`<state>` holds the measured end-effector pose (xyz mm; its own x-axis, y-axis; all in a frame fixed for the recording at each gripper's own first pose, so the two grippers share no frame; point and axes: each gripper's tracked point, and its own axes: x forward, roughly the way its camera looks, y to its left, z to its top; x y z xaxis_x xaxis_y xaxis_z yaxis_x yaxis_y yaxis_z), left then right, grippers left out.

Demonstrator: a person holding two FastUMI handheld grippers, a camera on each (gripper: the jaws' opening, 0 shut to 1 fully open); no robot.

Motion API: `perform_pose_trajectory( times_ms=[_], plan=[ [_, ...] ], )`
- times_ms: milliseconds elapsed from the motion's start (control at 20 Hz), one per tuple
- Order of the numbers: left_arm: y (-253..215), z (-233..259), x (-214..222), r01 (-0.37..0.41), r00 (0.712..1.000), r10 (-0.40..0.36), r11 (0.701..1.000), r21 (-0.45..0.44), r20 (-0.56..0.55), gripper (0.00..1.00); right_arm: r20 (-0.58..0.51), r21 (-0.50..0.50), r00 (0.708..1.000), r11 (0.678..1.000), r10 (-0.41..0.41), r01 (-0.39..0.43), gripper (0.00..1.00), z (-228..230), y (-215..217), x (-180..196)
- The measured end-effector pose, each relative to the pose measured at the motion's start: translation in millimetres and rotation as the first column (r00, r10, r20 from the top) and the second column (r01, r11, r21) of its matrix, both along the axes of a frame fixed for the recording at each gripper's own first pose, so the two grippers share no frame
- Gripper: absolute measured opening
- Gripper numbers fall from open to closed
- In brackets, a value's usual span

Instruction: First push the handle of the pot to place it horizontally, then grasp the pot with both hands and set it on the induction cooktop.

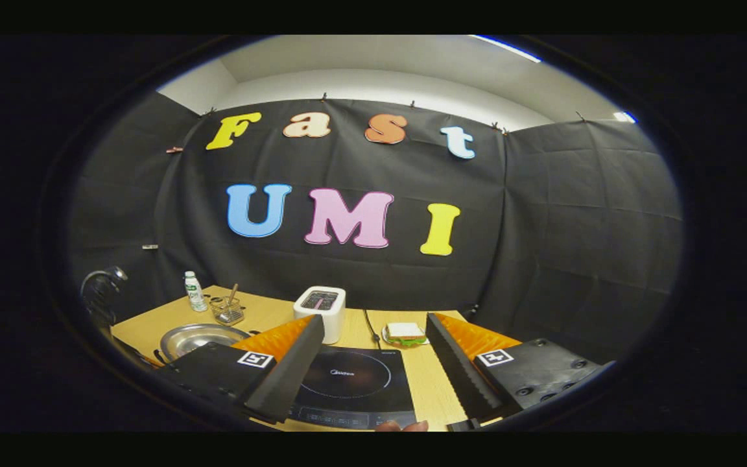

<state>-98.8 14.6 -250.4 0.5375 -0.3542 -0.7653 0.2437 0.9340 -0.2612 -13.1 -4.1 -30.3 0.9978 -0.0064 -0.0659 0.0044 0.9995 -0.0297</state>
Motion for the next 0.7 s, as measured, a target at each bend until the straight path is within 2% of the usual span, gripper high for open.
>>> perform_pose_trajectory(
  times_ms=[250,550,700],
  plan=[
    [28.0,-33.4,-3.9,-0.021,0.99,0.018,1.0,-0.016,-0.14,0.05,-0.003,-0.001,1.0,1.0,-0.011,0.011,0.96,-1.6,-5.5,0.2],
    [69.5,-51.6,10.8,0.003,0.981,0.01,0.998,0.067,-0.193,0.05,-0.003,0.01,1.0,0.999,-0.031,0.031,0.96,-1.2,-12.3,4.7],
    [79.5,-59.3,22.8,-0.015,0.977,0.029,0.997,0.069,-0.21,0.05,-0.001,0.011,0.999,0.999,-0.036,0.036,0.96,0.1,-13.3,6.7]
  ],
)
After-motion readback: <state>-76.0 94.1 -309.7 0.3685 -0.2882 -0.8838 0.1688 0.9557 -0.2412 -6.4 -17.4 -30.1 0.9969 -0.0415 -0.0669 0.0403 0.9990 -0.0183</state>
